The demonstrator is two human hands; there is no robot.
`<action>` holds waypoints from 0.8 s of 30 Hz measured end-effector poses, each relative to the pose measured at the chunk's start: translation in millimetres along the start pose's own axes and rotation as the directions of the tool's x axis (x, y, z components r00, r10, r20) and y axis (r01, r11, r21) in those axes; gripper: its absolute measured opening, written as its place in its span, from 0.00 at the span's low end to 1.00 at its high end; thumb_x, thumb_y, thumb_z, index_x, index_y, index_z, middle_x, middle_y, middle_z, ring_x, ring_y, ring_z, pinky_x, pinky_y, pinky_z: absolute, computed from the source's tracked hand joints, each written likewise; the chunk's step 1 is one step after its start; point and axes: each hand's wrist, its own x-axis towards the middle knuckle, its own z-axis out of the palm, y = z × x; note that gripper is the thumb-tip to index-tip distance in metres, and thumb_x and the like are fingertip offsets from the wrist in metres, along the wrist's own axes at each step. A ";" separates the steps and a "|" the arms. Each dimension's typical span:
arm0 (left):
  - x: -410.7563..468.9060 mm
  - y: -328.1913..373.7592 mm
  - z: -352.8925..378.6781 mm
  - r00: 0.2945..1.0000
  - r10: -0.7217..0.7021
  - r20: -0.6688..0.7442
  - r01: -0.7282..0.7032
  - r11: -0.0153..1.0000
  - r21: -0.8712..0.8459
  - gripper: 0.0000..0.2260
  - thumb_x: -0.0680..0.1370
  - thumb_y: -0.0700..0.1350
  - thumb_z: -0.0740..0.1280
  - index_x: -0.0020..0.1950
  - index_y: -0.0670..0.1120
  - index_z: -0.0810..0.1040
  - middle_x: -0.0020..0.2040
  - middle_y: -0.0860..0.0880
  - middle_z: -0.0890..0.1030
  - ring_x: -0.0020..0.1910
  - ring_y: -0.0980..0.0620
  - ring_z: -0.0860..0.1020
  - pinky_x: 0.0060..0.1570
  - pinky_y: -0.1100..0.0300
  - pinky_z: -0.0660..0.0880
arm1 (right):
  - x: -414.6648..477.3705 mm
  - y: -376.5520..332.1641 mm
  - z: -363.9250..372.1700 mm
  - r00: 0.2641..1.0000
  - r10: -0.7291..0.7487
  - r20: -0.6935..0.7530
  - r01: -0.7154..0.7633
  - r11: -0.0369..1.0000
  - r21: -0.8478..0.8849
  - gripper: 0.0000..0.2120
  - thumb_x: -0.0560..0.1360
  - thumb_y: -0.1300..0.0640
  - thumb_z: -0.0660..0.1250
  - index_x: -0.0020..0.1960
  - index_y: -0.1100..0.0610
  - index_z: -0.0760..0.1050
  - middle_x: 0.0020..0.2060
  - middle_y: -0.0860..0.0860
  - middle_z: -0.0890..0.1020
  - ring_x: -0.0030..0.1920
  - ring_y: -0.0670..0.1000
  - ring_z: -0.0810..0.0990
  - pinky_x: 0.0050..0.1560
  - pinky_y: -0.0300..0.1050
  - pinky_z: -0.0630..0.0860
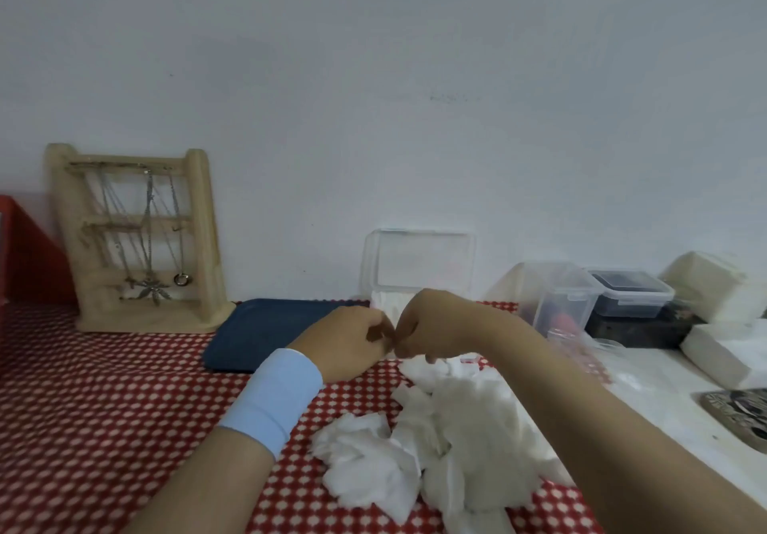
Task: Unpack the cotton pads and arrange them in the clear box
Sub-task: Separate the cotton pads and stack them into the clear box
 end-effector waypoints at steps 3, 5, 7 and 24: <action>-23.8 -13.1 -5.2 0.994 -0.053 0.095 0.053 0.999 0.001 0.10 0.81 0.48 0.64 0.58 0.57 0.83 0.57 0.59 0.83 0.55 0.59 0.80 0.61 0.58 0.76 | -11.4 -20.0 14.4 0.998 -0.048 0.046 0.050 0.998 -0.031 0.11 0.73 0.49 0.72 0.49 0.54 0.86 0.43 0.52 0.86 0.41 0.50 0.83 0.46 0.43 0.79; -41.1 -23.1 -8.7 0.989 -0.087 0.117 0.089 0.996 -0.011 0.11 0.80 0.46 0.64 0.52 0.60 0.83 0.56 0.61 0.83 0.56 0.60 0.79 0.63 0.59 0.75 | -19.7 -31.8 22.2 0.995 -0.030 0.094 0.034 0.998 -0.047 0.15 0.69 0.40 0.74 0.43 0.52 0.84 0.40 0.47 0.84 0.43 0.48 0.82 0.49 0.45 0.79; -56.5 -32.0 -9.8 0.988 -0.110 0.108 0.115 0.992 -0.045 0.12 0.79 0.45 0.65 0.47 0.62 0.82 0.55 0.62 0.82 0.56 0.61 0.79 0.63 0.59 0.75 | -27.5 -41.6 29.6 0.984 -0.001 0.180 0.018 0.995 -0.096 0.23 0.64 0.32 0.75 0.45 0.50 0.83 0.44 0.44 0.84 0.48 0.48 0.82 0.55 0.46 0.79; -78.3 -49.4 18.7 0.960 -0.190 -0.207 -0.003 0.730 -0.683 0.04 0.79 0.42 0.71 0.49 0.47 0.85 0.46 0.51 0.88 0.47 0.54 0.85 0.47 0.64 0.79 | -33.4 -30.2 35.2 0.993 -0.053 -0.110 0.101 0.863 0.495 0.06 0.74 0.53 0.75 0.51 0.52 0.84 0.42 0.50 0.87 0.38 0.47 0.85 0.33 0.37 0.74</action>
